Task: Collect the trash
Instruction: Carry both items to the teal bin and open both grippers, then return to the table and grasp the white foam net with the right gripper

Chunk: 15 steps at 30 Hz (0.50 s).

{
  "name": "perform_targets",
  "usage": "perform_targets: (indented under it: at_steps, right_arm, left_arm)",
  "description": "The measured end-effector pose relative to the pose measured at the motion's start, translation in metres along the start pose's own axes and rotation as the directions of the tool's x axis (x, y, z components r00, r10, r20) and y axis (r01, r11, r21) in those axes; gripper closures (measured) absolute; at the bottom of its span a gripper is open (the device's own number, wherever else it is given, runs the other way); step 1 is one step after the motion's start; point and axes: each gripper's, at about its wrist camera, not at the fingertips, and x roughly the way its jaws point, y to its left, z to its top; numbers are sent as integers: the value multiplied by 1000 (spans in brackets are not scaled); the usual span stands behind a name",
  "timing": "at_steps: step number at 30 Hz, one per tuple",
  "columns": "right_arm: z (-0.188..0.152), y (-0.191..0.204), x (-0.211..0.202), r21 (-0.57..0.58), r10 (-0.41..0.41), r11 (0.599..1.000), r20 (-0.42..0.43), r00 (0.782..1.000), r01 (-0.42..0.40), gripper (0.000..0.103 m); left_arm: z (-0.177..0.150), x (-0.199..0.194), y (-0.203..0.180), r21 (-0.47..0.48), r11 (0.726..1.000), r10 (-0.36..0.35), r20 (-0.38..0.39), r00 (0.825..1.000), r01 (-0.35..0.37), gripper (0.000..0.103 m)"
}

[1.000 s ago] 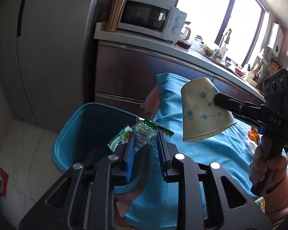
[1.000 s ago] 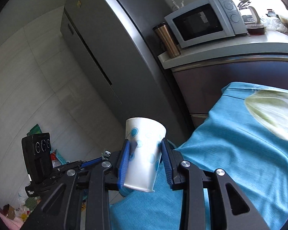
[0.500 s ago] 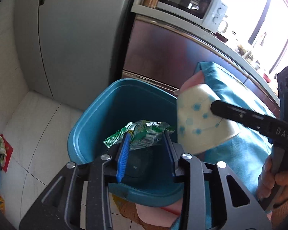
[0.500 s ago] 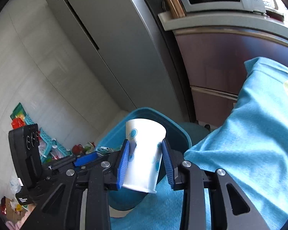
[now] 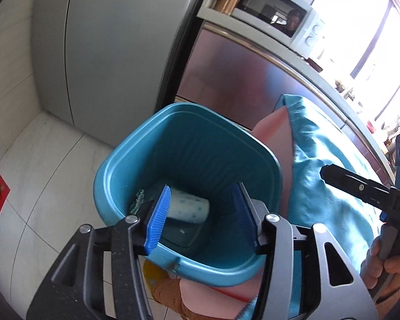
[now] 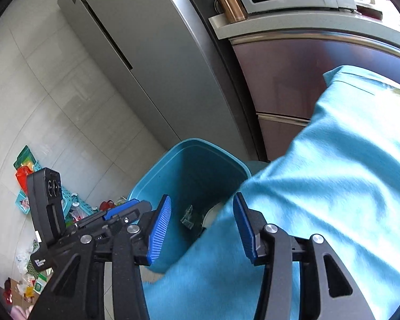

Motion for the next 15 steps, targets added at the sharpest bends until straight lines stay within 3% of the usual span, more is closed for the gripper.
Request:
perform_targets:
  at_steps: [4,8,15]
  right_arm:
    - [-9,-1,-22,-24,10,1000,24,1000,-9,52]
    - [-23,-5,-53,-48,14,999,71,997,-11,49]
    - [-58,-29,-124,-26,-65,997,187,980,71,46]
  left_arm:
    - [-6,-15,-18,44,999,-33,19,999,32,49]
    - [-13,-31,-46,99,989,-116,29,993,112,44]
    - [-35,-44,-116,233,932,-283,-11,959,277,40]
